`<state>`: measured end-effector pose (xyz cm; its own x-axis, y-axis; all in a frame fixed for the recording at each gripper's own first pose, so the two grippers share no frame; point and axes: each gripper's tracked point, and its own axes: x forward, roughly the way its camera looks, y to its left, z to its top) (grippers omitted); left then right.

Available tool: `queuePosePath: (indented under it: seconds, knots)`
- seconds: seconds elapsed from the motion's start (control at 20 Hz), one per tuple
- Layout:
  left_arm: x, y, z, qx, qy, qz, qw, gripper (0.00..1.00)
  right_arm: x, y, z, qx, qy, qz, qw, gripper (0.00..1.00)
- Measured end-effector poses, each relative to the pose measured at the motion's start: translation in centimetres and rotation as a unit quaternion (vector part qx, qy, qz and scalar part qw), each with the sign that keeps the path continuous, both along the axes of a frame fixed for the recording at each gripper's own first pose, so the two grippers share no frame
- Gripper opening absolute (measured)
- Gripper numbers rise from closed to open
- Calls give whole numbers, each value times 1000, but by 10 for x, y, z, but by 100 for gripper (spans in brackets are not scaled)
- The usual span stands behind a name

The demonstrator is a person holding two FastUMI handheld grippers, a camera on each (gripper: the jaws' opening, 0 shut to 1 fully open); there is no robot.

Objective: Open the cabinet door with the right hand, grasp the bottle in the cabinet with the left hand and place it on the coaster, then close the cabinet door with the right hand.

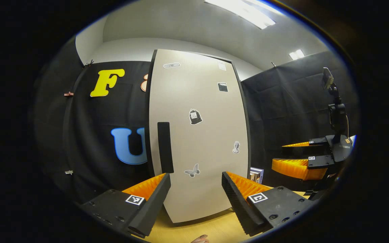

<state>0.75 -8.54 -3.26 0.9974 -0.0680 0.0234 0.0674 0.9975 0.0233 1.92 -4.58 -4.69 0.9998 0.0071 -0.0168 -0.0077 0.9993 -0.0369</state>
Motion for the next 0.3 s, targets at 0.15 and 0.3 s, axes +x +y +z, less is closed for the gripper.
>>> queuePosePath:
  seconds: [0.15, 0.3]
  knots:
    - [2, 3, -3, -5, 1, 2, 1000, 96, 2, -3, -1, 6, 1, -3, 1000, 98]
    - [4, 6, -4, -6, 1, 5, 1000, 96, 4, -3, 1, 5, -3, -3, 1000, 97]
